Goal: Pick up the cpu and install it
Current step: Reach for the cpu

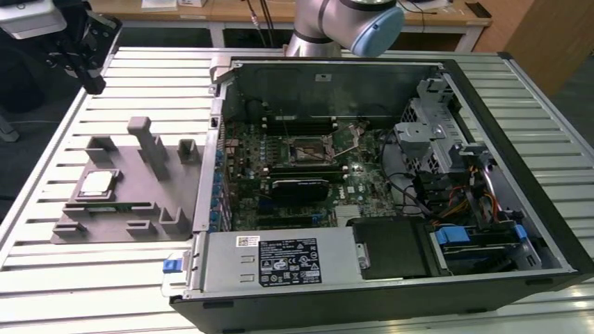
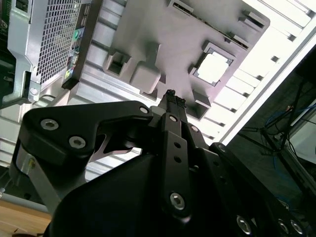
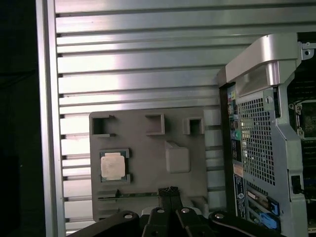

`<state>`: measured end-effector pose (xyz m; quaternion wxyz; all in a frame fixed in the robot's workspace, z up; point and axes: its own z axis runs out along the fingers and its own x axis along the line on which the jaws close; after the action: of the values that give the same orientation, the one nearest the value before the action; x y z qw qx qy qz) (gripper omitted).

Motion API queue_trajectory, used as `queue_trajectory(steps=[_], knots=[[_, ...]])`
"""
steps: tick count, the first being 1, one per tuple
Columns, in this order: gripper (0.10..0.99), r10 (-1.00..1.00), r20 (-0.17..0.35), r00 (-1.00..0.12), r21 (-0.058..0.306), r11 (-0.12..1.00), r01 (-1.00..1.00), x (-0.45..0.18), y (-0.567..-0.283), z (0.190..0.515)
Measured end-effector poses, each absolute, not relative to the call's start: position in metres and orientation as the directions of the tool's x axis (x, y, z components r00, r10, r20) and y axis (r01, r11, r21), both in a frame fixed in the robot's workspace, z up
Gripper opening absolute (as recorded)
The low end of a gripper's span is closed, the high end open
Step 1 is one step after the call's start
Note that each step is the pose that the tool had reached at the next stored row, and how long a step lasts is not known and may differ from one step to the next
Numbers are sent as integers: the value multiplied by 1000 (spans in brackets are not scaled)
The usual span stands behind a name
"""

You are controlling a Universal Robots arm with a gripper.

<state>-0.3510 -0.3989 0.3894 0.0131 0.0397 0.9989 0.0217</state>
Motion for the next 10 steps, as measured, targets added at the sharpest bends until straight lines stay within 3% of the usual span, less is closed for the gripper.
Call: queue_trajectory(steps=[10], knots=[[106,80,-24,-997,44,996,79,-357,-399,379]])
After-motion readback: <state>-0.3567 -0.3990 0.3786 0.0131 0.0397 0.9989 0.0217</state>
